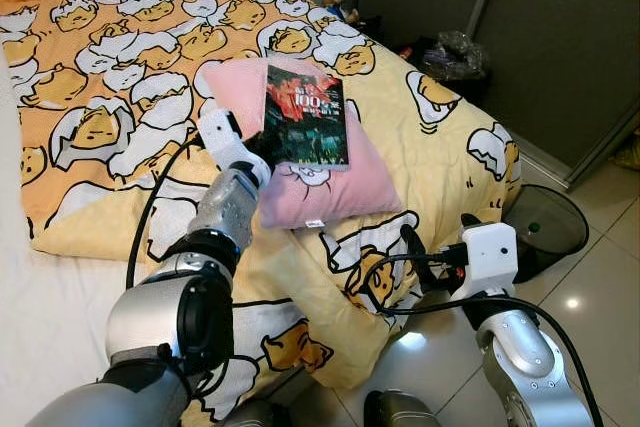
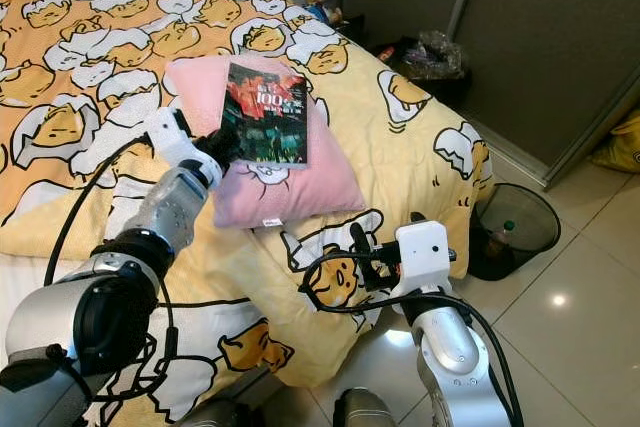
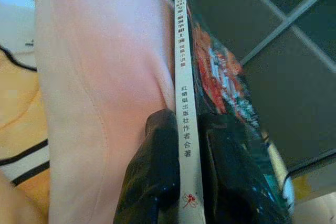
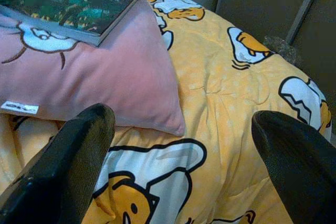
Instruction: Clean up the room
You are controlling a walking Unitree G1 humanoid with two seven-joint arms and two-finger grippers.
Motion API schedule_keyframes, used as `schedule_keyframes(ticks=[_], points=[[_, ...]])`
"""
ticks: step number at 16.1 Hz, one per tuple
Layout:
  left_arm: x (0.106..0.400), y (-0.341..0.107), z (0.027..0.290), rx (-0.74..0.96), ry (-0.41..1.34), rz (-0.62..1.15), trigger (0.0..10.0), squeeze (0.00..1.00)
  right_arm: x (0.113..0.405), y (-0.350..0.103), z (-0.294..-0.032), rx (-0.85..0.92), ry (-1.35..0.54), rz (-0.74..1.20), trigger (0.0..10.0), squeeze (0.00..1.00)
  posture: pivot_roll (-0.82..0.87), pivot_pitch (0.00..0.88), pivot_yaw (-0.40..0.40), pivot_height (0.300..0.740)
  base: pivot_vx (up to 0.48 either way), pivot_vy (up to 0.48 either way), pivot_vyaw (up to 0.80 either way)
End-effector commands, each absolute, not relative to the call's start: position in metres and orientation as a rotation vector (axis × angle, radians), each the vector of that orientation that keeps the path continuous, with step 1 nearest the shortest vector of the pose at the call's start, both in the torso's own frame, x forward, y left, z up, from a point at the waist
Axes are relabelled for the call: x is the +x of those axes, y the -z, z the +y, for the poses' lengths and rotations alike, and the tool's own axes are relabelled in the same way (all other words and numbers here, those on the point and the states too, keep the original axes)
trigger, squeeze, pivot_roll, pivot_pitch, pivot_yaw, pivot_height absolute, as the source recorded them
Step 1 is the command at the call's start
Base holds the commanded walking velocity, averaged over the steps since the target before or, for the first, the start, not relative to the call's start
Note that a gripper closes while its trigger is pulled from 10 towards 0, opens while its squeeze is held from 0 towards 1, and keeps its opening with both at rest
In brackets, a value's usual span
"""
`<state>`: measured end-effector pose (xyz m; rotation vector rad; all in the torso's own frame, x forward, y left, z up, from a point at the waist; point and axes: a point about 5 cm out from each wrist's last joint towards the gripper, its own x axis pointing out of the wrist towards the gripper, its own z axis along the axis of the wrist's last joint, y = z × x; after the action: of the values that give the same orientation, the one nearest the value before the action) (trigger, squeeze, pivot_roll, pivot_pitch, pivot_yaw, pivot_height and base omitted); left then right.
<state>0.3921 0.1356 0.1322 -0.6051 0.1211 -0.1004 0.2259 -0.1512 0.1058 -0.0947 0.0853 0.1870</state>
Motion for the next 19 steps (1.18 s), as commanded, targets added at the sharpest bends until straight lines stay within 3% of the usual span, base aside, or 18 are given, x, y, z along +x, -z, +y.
schedule_keyframes(ticks=[1,2,4,7,8,15,16,17,19], points=[[0.401,-0.158,0.141,-0.600,0.125,0.023,0.0,0.00,0.228,-0.106,-0.155,-0.094,-0.166,0.080,10.0,0.00,-0.30,0.045,0.055,0.740,0.000,0.000,0.00],[0.402,-0.165,0.143,-0.556,0.134,-0.015,0.0,0.00,0.230,-0.105,-0.157,-0.083,-0.157,0.090,10.0,0.00,-0.30,0.043,0.055,0.740,0.000,0.000,0.00],[0.398,-0.198,0.157,-0.291,0.170,-0.237,0.0,0.00,0.242,-0.109,-0.161,-0.026,-0.144,0.095,10.0,0.00,-0.27,0.034,0.050,0.740,0.000,0.000,0.00],[0.386,-0.205,0.164,-0.229,0.162,-0.300,0.0,0.00,0.255,-0.106,-0.160,0.031,-0.141,0.108,10.0,0.00,-0.22,0.020,0.036,0.740,0.000,0.000,0.00],[0.379,-0.207,0.164,-0.119,0.166,-0.337,0.0,0.00,0.262,-0.107,-0.155,0.040,-0.167,0.104,10.0,0.00,-0.19,0.008,0.023,0.740,0.000,0.000,0.73],[0.381,-0.138,0.144,-0.119,0.178,0.010,0.0,0.00,0.268,-0.102,-0.142,0.013,-0.213,0.119,10.0,0.00,-0.22,0.005,0.043,0.740,0.000,0.000,0.68],[0.383,-0.137,0.139,-0.091,0.190,0.038,3.8,0.00,0.266,-0.100,-0.143,0.016,-0.209,0.127,10.0,0.00,-0.23,0.008,0.047,0.740,0.000,0.000,0.00],[0.384,-0.137,0.137,-0.076,0.200,0.047,10.0,0.00,0.265,-0.100,-0.143,0.017,-0.209,0.130,10.0,0.00,-0.23,0.011,0.050,0.740,0.000,0.000,0.00],[0.388,-0.142,0.135,0.021,0.196,0.038,10.0,0.00,0.262,-0.099,-0.145,0.020,-0.205,0.134,10.0,0.00,-0.23,0.023,0.052,0.740,0.000,0.000,0.00]])
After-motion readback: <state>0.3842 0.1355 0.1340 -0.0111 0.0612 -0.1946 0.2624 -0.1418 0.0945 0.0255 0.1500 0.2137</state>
